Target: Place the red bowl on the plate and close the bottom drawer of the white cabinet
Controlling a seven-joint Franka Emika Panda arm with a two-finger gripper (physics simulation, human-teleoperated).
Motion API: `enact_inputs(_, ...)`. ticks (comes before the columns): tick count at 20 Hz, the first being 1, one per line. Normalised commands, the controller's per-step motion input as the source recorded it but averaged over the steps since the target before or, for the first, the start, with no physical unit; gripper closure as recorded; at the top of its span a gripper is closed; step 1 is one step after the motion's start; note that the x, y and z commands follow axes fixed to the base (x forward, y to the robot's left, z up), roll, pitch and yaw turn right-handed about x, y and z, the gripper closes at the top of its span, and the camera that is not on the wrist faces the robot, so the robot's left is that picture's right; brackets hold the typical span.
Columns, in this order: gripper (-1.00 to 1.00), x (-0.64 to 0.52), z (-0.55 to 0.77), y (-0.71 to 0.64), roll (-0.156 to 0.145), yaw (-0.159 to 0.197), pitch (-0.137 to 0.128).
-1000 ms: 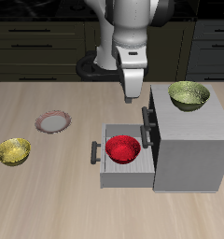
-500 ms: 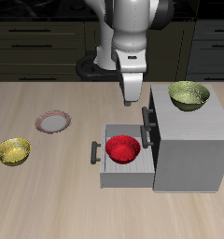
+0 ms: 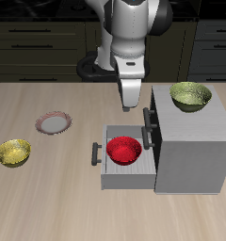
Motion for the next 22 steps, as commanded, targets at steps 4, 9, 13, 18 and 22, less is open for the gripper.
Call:
enact_inputs(4, -1.0, 0.06, -0.08, 0.07, 0.02, -0.006, -0.013)
enact_inputs(9, -1.0, 0.08, -0.19, 0.1, 0.036, 0.019, 0.017)
enact_inputs(13, -1.0, 0.09, -0.16, 0.08, 0.024, 0.0, -0.002)
enact_inputs(18, -1.0, 0.04, -0.12, 0.11, -0.003, -0.037, 0.017)
enact_inputs(22, -1.0, 0.03, -0.09, 0.07, 0.013, -0.026, -0.007)
